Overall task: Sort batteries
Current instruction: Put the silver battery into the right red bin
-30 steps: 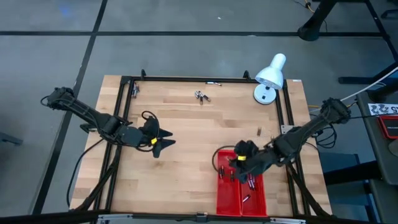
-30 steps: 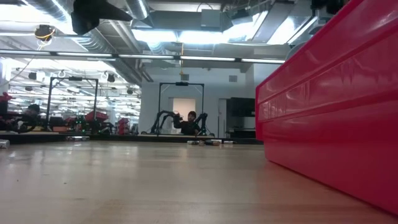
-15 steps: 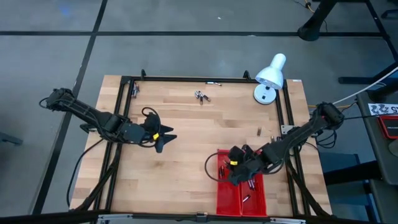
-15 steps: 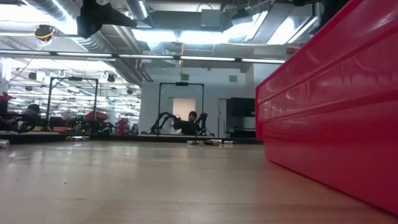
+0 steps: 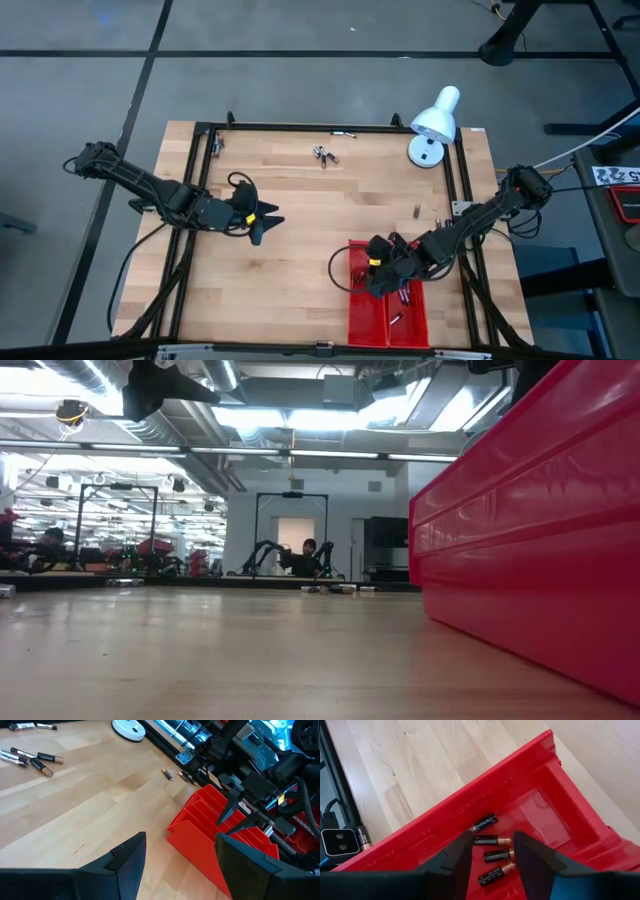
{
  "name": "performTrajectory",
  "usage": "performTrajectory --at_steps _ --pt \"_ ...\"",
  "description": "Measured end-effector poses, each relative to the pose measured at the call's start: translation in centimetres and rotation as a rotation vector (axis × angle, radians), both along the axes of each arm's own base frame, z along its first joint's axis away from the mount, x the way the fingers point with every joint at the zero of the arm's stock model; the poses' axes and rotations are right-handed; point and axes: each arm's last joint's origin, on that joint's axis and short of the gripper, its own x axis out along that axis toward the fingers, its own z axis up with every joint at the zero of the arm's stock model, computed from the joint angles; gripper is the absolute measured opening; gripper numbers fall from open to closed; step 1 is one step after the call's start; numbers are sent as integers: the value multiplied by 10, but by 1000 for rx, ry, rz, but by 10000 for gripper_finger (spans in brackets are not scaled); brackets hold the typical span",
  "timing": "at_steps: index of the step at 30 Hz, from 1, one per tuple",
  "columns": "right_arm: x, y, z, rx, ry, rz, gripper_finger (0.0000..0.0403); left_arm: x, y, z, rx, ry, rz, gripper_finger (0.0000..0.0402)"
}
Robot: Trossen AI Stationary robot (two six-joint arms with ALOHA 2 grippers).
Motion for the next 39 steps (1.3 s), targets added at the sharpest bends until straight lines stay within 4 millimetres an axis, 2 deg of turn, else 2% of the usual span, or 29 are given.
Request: performTrajectory --at_steps 8,12,15,19,23,26,32,39 --pt "0 0 0 -3 -1 4 149 0 0 0 -1 4 -6 225" --pt "-4 -3 10 -13 -29 28 149 -2 -2 -6 -49 77 -92 225" --pt "-7 -6 28 -51 -97 30 149 -11 -2 -19 -144 235 -129 225" --pt "-11 -12 56 -122 -205 32 149 -30 1 -40 -259 556 -104 225" --pt "-14 -17 73 -214 -280 29 150 -44 5 -59 -246 869 -68 225" --pt "-16 -22 78 -262 -307 13 150 -44 7 -72 -200 1043 -36 225" --pt "-11 -34 79 -232 -291 1 150 -34 9 -98 -104 1303 -51 225" --pt "-9 -36 79 -199 -275 27 150 -22 16 -119 -42 1452 -113 225"
